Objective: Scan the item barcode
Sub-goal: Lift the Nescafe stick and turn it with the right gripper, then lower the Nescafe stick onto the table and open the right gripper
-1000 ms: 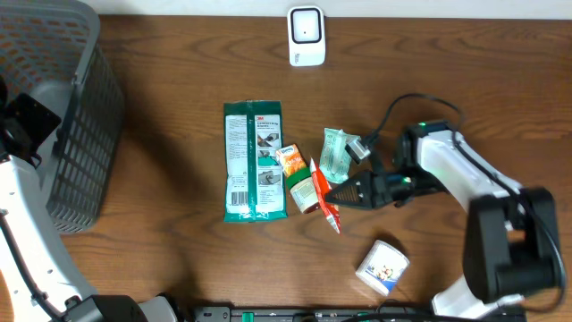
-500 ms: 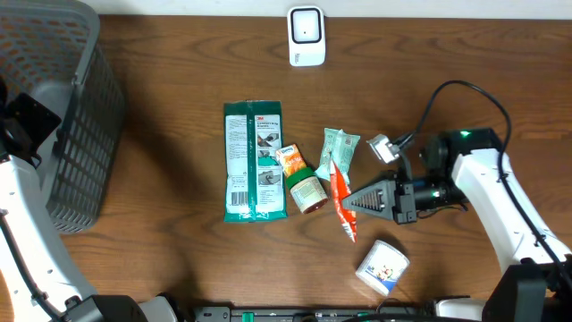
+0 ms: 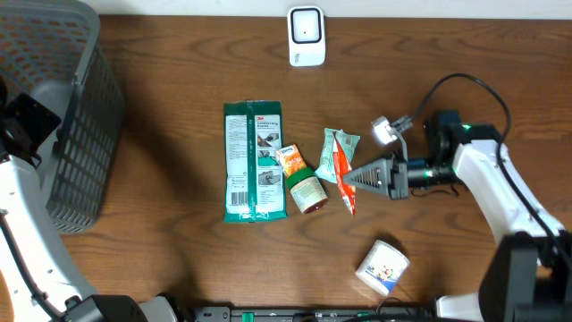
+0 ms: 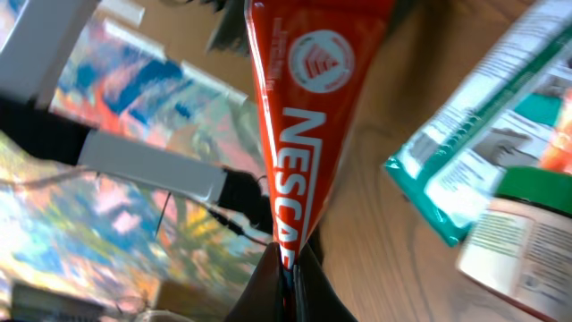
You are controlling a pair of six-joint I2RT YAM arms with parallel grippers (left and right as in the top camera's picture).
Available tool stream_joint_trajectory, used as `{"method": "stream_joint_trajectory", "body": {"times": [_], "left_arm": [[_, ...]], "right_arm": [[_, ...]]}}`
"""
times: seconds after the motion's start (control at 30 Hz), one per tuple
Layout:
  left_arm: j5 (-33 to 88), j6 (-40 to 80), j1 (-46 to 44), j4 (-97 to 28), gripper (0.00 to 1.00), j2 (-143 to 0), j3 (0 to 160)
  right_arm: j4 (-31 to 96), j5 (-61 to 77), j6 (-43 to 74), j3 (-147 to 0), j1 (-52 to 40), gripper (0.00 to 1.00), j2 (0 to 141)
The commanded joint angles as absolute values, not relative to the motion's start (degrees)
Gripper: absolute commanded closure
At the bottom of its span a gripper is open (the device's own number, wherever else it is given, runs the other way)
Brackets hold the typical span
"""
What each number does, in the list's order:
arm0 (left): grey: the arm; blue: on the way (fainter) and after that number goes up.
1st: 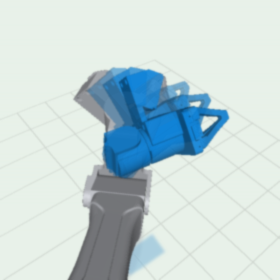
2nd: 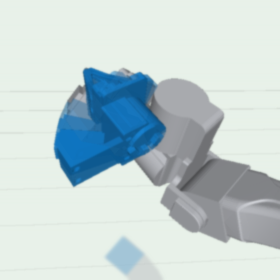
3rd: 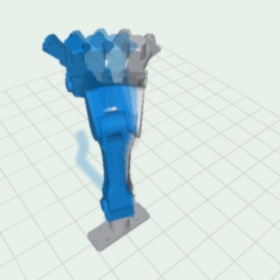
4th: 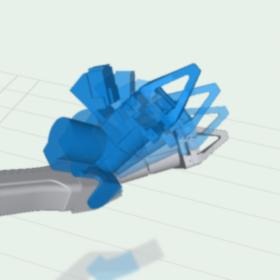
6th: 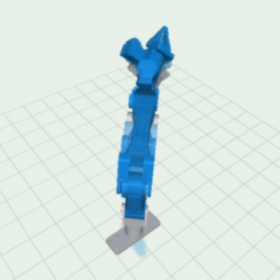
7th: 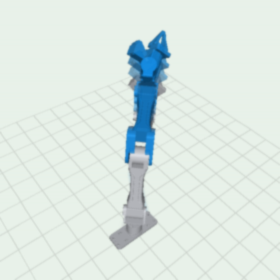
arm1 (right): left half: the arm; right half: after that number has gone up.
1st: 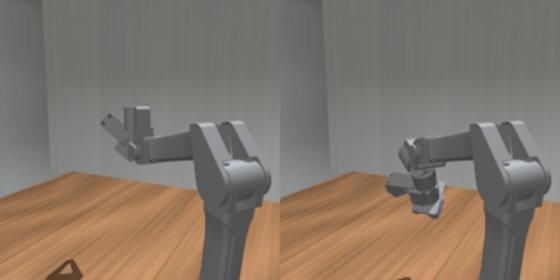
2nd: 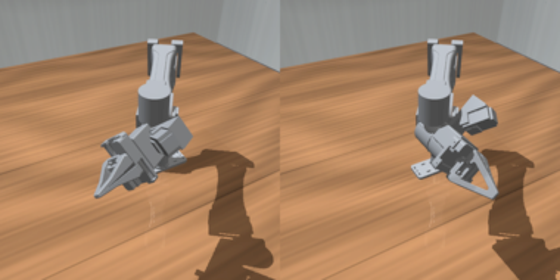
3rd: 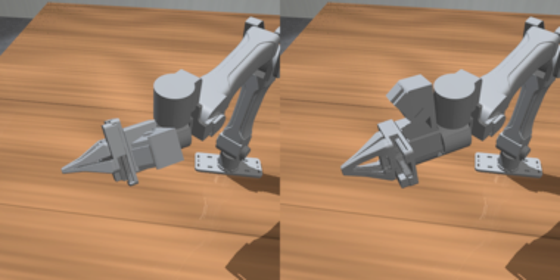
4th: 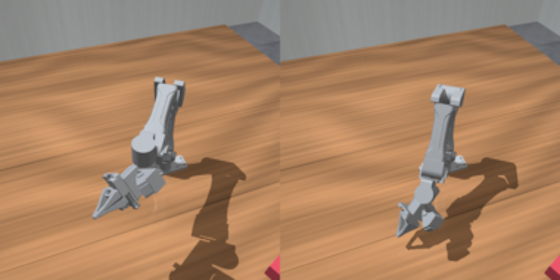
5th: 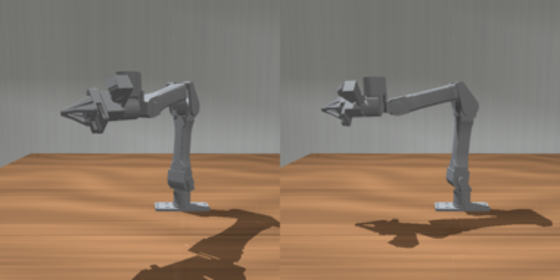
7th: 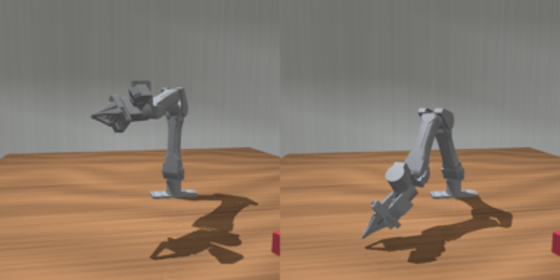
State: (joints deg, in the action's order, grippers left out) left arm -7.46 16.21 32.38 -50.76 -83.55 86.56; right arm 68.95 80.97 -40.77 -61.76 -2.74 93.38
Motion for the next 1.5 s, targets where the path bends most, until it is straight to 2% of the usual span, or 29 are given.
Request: {"method": "stream_joint_trajectory", "body": {"times": [0.0,0.1,0.27,0.43,0.6,0.87,0.97,1.13,1.17,1.23,1.27,1.3,1.47], "left_arm": [[-7.79,15.46,32.56,-50.83,0.07,-84.03,87.33],[-7.79,15.46,32.56,-50.81,0.07,-84.03,87.33],[-7.79,15.46,32.56,-50.81,0.07,-84.01,87.33],[-7.79,15.46,32.56,-50.81,0.07,-84.01,87.33],[-7.79,15.46,32.56,-50.83,0.06,-84.03,87.33],[-7.79,15.44,32.56,-50.83,0.07,-84.01,87.33],[-7.79,15.46,32.56,-50.83,0.07,-84.01,87.33],[-7.79,15.46,32.56,-50.83,0.07,-84.01,87.33],[-7.79,15.44,32.56,-50.83,0.07,-84.01,87.33],[-7.79,15.46,32.56,-50.81,0.07,-84.03,87.33],[-7.79,15.46,32.56,-50.81,0.06,-84.03,87.33],[-7.79,15.46,32.56,-50.81,0.07,-84.01,87.33],[-7.79,15.44,32.56,-50.83,0.06,-84.01,87.33]], "right_arm": [[64.82,80.84,-26.33,-61.82,-1.65,0.99,98.17],[60.99,76.6,-24.14,-61.82,0.62,0.99,102.78],[59.46,60.42,-21.96,-61.82,6.04,0.97,108.03],[57.34,47.2,-12.53,-62.54,8.05,0.94,106.98],[57.47,24.45,0.19,-63.88,6.83,0.93,103.26],[57.3,-1.78,13.34,-65.8,-1.3,0.92,94.74],[57.41,-13.06,17.1,-65.8,-7.11,0.87,92.92],[57.63,-27.24,22.81,-65.54,-17.98,0.87,93.76],[57.74,-29.58,23.9,-65.49,-20.01,0.79,94.11],[57.25,-32.36,24.23,-65.49,-23.88,0.51,94.94],[56.45,-31.92,23.4,-65.49,-25.41,0.23,95.18],[55.59,-30.5,22.85,-65.49,-26.7,0.01,95.33],[54.08,-25.04,20.53,-66.19,-29.32,0.01,95.0]]}}
